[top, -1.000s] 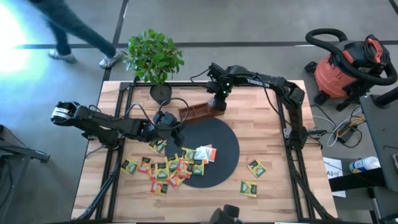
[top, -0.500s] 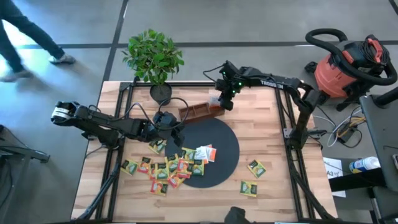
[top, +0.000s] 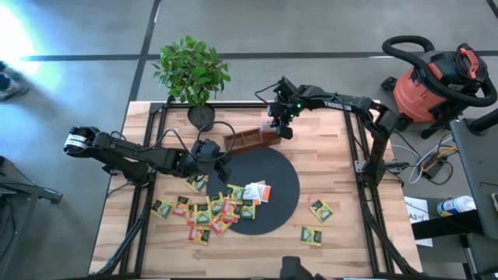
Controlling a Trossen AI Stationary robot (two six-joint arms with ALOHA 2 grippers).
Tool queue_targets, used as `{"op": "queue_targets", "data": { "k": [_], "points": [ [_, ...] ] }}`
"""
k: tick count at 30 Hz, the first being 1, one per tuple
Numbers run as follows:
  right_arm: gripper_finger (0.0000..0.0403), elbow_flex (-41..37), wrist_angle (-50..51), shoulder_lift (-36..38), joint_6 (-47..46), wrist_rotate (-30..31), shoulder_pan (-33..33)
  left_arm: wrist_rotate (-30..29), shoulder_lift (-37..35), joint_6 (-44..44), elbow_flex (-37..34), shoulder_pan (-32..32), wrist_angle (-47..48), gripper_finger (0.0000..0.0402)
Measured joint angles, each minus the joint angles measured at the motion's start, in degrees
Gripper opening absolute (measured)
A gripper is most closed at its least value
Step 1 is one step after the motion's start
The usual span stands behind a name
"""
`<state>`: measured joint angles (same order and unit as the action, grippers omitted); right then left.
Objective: Pick & Place Tea
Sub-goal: Put the white tea bag into the right slot of the wooden organizer, then adjust the wooden organizer on the table
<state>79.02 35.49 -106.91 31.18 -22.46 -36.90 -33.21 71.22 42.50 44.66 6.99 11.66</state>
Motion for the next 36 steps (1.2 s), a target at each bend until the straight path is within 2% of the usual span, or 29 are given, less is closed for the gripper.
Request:
{"op": "queue_targets", "data": {
  "k": [9, 16, 20, 36],
  "points": [
    [0.0009, -3.2, -2.4, -0.1, 2.0, 0.3, -0.2, -0.3, 0.0, 0.8, 0.0, 0.0, 0.0, 0.0083],
    [0.0012, -4.4, -5.7, -0.1, 2.3, 6.2, -0.2, -0.4, 0.0, 1.2, 0.0, -0.1, 0.0, 0.0083],
    [0.0031, -3.6, -6.6, -0.1, 2.5, 8.6, -0.1, -0.5, 0.0, 1.2, 0.0, -0.1, 0.0, 0.0083],
    [0.0130, -2.6, -7.0, 0.1, 0.7, 9.5, 0.0, -0.5, 0.0, 1.3, 0.0, -0.1, 0.0, 0.0083]
  ]
}}
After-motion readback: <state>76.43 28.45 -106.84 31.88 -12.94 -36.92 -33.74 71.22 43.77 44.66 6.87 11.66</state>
